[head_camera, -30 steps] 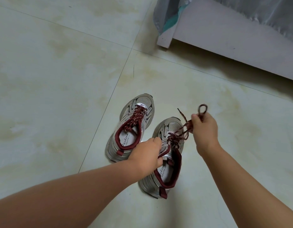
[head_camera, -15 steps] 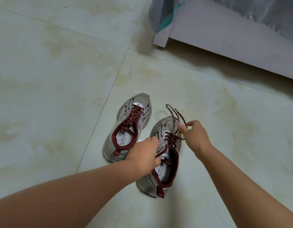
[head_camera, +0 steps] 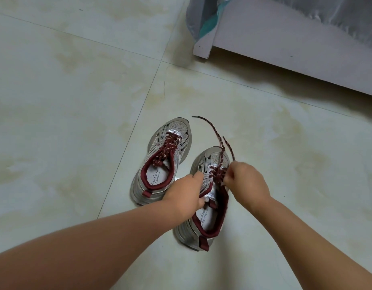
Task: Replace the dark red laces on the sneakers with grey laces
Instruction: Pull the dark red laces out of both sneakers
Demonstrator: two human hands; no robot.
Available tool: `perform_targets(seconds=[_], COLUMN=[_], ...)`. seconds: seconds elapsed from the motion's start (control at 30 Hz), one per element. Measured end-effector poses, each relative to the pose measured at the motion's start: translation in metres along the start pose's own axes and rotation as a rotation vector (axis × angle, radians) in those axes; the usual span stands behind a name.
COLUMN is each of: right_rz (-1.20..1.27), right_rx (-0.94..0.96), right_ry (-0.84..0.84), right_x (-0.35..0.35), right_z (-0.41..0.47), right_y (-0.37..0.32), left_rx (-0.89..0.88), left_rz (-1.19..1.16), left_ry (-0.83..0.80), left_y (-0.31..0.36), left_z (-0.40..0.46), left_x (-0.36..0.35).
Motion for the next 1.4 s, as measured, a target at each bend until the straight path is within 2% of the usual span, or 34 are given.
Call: perform_targets(seconds=[0.07, 0.1, 0.17, 0.27, 0.3, 0.37, 0.47, 0.53, 0.6, 0.67, 0.73, 0.8, 0.87, 0.93, 1.0, 1.1, 1.13, 1.17, 1.23, 1.3, 1.33, 1.4], right_rz=[-0.238, -0.235, -0.022, 0.325, 0.410, 0.443, 0.073, -0.059, 0.112, 0.353, 0.470, 0.395, 0.316, 0.393, 0.495, 0.703, 0.707, 0.679, 0.672, 0.837, 0.930, 1.004], right_rx=[0.055, 0.049, -0.031, -0.113, -0.104, -0.082, -0.058, -0.042, -0.089, -0.098, -0.089, -0.095, -0.144, -0.171, -0.164, -0.123, -0.114, -0.112, -0.159, -0.205, -0.210, -0.210], right_ry=[0.091, 0.104, 0.034, -0.289, -0.306, -0.168, 0.093, 0.126, -0.013, -0.235, -0.287, -0.148, 0.084, 0.232, 0.153, -0.199, -0.215, -0.142, 0.112, 0.330, 0.377, 0.301], right_x=[0.006, 0.007, 0.005, -0.020, -0.025, -0.017, 0.010, 0.014, 0.002, -0.017, -0.024, -0.016, -0.002, 0.008, 0.001, -0.029, -0.032, -0.029, -0.012, 0.007, 0.011, 0.007], right_z=[-0.001, -0.001, 0.001, -0.002, -0.004, -0.005, -0.008, -0.010, -0.009, -0.009, -0.009, -0.008, -0.007, -0.008, -0.009, -0.011, -0.011, -0.008, -0.005, -0.009, -0.012, -0.014], right_y=[-0.009, -0.009, 0.001, 0.012, 0.013, 0.016, 0.016, 0.011, 0.012, 0.012, 0.015, 0.020, 0.030, 0.037, 0.036, 0.023, 0.023, 0.026, 0.038, 0.048, 0.051, 0.049], left_rx=[-0.016, -0.020, -0.022, -0.022, -0.023, -0.023, -0.023, -0.020, -0.013, -0.009, -0.010, -0.011, -0.010, -0.010, -0.009, -0.003, -0.003, -0.004, -0.004, -0.002, -0.001, 0.000], left_rz=[-0.002, -0.004, -0.019, -0.038, -0.036, -0.040, -0.044, -0.041, -0.045, -0.043, -0.038, -0.042, -0.040, -0.029, -0.028, -0.028, -0.027, -0.028, -0.032, -0.033, -0.033, -0.033], left_ry=[0.008, 0.008, 0.004, 0.009, 0.013, 0.015, 0.016, 0.013, 0.012, 0.015, 0.017, 0.020, 0.024, 0.027, 0.029, 0.030, 0.029, 0.030, 0.032, 0.035, 0.036, 0.035], left_y=[0.001, 0.001, -0.001, -0.004, -0.005, -0.005, -0.005, -0.006, -0.006, -0.007, -0.007, -0.008, -0.008, -0.008, -0.008, -0.008, -0.009, -0.009, -0.009, -0.009, -0.009, -0.009], left_z=[0.000, 0.000, 0.000, -0.002, -0.003, -0.003, -0.004, -0.003, -0.003, -0.003, -0.003, -0.003, -0.003, -0.003, -0.002, -0.004, -0.004, -0.004, -0.005, -0.005, -0.005, -0.005], left_x=[-0.001, -0.002, -0.004, -0.005, -0.005, -0.004, -0.004, -0.005, -0.005, -0.004, -0.005, -0.006, -0.006, -0.006, -0.006, -0.007, -0.007, -0.007, -0.007, -0.007, -0.007, -0.007])
Point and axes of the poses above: each hand's wrist, its own z-axis towards the middle knuckle, its own x-axis out of the back of the hand, y = z × x, the point moved 5 cm from there along z, towards the middle knuckle, and after that the axes turned 8 degrees about -y, right-handed, at the moved point
